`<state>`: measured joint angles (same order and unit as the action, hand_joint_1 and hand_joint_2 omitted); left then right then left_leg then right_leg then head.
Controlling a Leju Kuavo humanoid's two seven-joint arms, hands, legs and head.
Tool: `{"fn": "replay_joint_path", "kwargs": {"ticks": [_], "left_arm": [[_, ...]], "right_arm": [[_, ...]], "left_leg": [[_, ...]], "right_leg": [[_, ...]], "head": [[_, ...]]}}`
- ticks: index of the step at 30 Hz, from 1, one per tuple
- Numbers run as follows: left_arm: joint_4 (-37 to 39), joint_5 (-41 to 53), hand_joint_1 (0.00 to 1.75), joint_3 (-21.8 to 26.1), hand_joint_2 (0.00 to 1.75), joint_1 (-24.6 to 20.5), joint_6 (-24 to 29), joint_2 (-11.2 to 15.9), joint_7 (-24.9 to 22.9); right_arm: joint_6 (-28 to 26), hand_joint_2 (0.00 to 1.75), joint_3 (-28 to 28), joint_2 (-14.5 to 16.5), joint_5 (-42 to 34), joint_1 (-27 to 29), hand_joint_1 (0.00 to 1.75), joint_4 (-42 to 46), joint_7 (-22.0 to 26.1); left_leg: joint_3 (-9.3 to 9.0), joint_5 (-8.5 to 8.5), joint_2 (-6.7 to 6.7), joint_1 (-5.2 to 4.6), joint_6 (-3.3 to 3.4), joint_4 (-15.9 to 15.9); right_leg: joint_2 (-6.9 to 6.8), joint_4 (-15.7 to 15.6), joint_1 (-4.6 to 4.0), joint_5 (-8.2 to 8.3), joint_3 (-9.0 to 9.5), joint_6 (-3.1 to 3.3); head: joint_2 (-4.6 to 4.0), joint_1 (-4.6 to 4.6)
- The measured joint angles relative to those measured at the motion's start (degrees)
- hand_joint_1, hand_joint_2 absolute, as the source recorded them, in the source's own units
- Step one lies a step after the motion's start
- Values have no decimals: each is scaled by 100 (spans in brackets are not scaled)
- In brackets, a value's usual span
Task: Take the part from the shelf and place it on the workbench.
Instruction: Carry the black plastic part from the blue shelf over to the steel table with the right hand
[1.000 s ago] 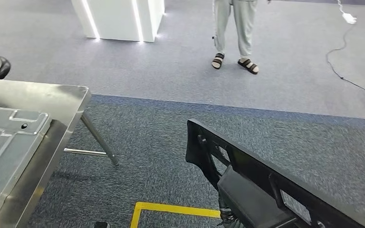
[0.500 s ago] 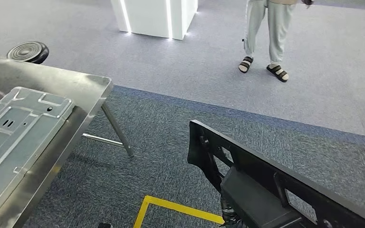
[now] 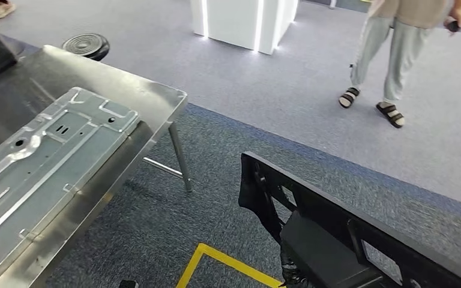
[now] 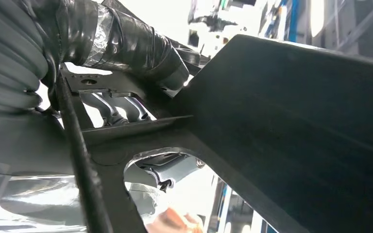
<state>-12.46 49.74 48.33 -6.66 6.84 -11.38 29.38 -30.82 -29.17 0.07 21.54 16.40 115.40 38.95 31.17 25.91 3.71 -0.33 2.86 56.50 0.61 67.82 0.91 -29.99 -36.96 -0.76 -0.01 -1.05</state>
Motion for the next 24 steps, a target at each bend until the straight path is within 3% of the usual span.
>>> {"fn": "replay_joint_path", "kwargs": {"ticks": [2,3,4,6,8,10,11,12,13,14,17,19,21,23,24], "left_arm": [[0,-3,0,1,175,-2,-2,-4,2],[0,-6,0,1,175,-1,-3,-5,4],[0,-11,0,2,175,3,-3,-5,7],[0,-27,0,3,175,23,-2,-2,14],[0,-40,0,4,175,32,0,2,22],[0,-48,0,4,175,28,1,3,32],[0,-53,0,5,175,30,1,3,35],[0,-58,0,6,175,39,-1,3,37],[0,-63,0,8,175,51,-3,3,37],[0,-69,0,10,175,62,-8,4,37],[0,-92,0,28,175,65,-29,8,37],[0,-104,0,38,175,57,-36,10,37],[0,-108,0,45,175,73,-37,12,37],[0,-110,0,53,175,85,-37,13,37],[0,-111,0,57,175,81,-37,13,36]], "right_arm": [[0,175,4,0,-9,12,175,4,2],[0,175,8,0,-19,23,175,7,4],[0,175,10,0,-31,31,175,10,7],[0,175,13,1,-48,42,175,14,14],[0,175,13,3,-56,53,175,18,19],[0,175,14,6,-64,70,175,23,24],[0,175,15,7,-68,75,175,25,26],[0,175,16,7,-70,78,175,25,26],[0,175,17,7,-71,79,175,24,26],[0,175,17,8,-71,79,175,24,26],[0,175,17,8,-73,78,175,25,27],[0,175,17,7,-80,76,175,26,30],[0,175,17,7,-88,71,175,27,34],[0,175,19,7,-92,70,175,28,39],[0,175,20,6,-94,72,175,29,43]], "left_leg": [[27,34,138,-7,-44,61],[52,46,191,-7,-70,83],[79,52,238,-4,-103,92],[101,67,297,16,-167,100],[201,239,107,15,-228,344],[532,606,-191,28,-284,1015],[726,768,-268,47,-308,1389],[860,842,-306,65,-326,1645],[895,808,-327,79,-337,1704],[805,665,-355,89,-339,1524],[207,155,-619,66,-280,363],[78,96,-703,30,-223,80],[70,75,-589,29,-167,53],[24,34,-477,53,-95,-2],[3,16,-424,66,-63,-22]], "right_leg": [[228,-667,16,301,268,14],[307,-825,16,347,326,25],[325,-862,8,334,334,44],[214,-898,3,349,359,108],[80,-963,17,359,409,183],[-71,-996,13,352,434,228],[-149,-997,7,345,434,234],[-222,-995,1,335,435,235],[-293,-993,-2,325,440,232],[-361,-989,-4,313,449,222],[-541,-973,-19,264,505,161],[-628,-970,-30,238,537,97],[-686,-975,-18,216,572,23],[-494,-808,5,78,535,-39],[-337,-558,16,-80,428,-59]], "head": [[0,-1],[0,-2],[0,-2],[0,-3],[0,-5],[1,-8],[0,-8],[0,-8],[0,-8],[0,-8],[0,-8],[0,-7],[0,-8],[0,-7],[1,-5]]}}
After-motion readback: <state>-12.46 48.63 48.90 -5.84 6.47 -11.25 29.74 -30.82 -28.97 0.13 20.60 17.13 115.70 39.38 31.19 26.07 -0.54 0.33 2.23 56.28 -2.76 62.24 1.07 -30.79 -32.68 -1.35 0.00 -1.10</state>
